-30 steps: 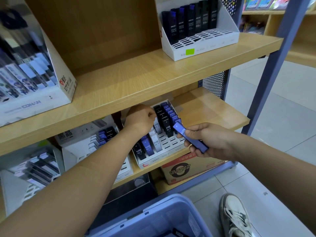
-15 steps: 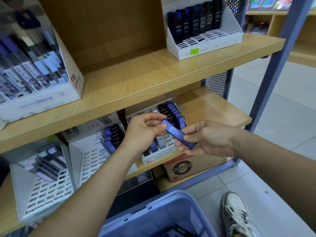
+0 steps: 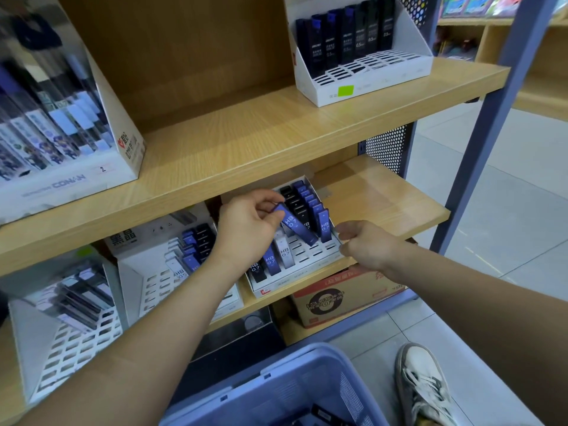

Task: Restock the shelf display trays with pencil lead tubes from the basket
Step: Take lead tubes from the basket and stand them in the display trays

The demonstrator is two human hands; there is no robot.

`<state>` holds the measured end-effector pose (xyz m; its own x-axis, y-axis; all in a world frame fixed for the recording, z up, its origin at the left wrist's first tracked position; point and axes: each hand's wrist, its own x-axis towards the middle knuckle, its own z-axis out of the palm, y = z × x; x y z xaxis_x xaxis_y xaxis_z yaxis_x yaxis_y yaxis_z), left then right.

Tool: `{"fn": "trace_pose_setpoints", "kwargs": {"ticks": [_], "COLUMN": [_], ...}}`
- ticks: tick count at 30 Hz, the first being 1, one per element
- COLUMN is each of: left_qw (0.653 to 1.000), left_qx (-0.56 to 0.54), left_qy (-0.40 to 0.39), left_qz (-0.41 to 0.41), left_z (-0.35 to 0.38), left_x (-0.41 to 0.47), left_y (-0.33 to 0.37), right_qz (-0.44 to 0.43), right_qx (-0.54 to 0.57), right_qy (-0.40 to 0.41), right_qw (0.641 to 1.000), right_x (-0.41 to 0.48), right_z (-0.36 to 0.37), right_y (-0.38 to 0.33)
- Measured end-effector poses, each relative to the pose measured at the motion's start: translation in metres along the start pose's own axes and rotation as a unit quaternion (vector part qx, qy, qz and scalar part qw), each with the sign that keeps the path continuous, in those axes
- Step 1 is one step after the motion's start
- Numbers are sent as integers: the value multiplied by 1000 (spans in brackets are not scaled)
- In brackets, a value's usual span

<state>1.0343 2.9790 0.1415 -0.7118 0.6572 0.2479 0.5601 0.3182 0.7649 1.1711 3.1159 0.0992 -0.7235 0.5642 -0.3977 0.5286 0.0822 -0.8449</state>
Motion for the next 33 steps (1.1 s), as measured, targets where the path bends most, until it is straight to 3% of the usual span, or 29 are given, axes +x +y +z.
{"fn": "trace_pose_setpoints", "kwargs": {"ticks": [10,22,28,33], "left_qw": [990,979,979,950], "left_qx": [100,149,163,231], "left_qy": [-72,-116,-90,-57], "left_qz": [67,74,79,202], "left_z": [43,50,60,66], "left_x": [7,20,20,18], "left_y": [8,17,8,-1], "right_qz": [-9,-14,-34,-52], "right_qx": [-84,-61,-51,-74], "right_qy": [13,-21,-24,-34], "right_qw": [996,998,998,995], "right_x": [4,11,10,9], "right_z": [0,-5,-5,-4], "right_y": [6,17,16,17]}}
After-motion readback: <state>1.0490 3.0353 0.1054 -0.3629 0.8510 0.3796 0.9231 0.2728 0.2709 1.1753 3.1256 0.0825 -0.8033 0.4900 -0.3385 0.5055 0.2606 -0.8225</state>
